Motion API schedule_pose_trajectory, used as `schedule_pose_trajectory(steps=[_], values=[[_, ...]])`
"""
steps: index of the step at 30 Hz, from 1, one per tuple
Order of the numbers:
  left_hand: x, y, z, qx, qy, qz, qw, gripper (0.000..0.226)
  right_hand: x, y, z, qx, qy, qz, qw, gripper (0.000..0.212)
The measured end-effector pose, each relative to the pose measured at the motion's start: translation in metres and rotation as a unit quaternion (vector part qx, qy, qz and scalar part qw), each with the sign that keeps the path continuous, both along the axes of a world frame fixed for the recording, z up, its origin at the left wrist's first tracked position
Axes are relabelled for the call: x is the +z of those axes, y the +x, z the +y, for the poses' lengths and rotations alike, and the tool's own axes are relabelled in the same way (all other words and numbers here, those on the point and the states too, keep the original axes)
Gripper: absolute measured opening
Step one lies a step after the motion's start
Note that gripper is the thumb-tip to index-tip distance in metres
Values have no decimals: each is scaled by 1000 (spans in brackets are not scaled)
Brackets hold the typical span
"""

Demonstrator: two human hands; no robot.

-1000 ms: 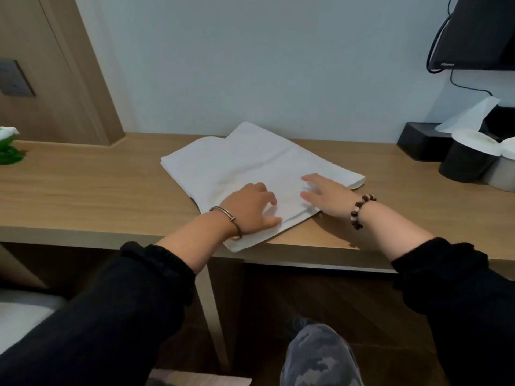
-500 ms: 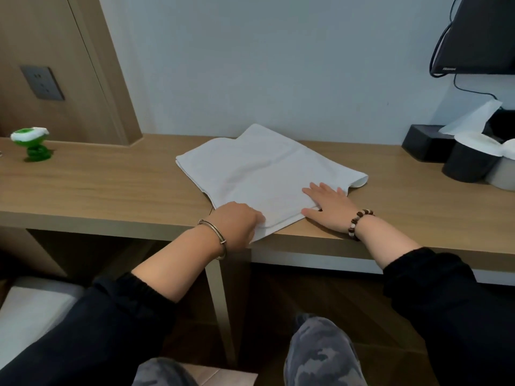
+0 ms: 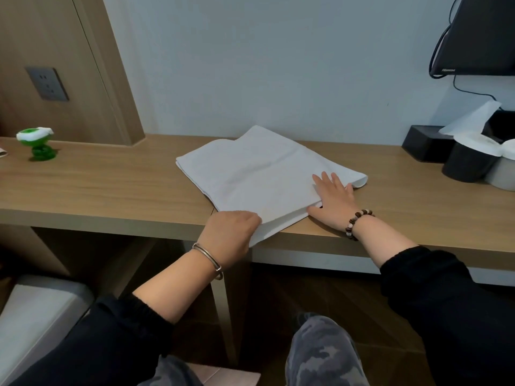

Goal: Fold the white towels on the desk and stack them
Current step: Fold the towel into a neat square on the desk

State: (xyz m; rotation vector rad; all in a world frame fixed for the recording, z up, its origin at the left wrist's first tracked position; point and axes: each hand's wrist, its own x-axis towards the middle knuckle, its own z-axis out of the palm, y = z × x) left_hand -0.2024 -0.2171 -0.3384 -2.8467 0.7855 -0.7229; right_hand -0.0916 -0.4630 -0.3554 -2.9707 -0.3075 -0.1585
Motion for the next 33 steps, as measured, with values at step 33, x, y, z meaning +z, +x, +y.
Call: schedule_pose_trajectory(steps=[33], values=[[-9, 48, 34, 69, -161, 93, 980, 22, 10, 24, -32, -228, 312, -5, 922, 54]])
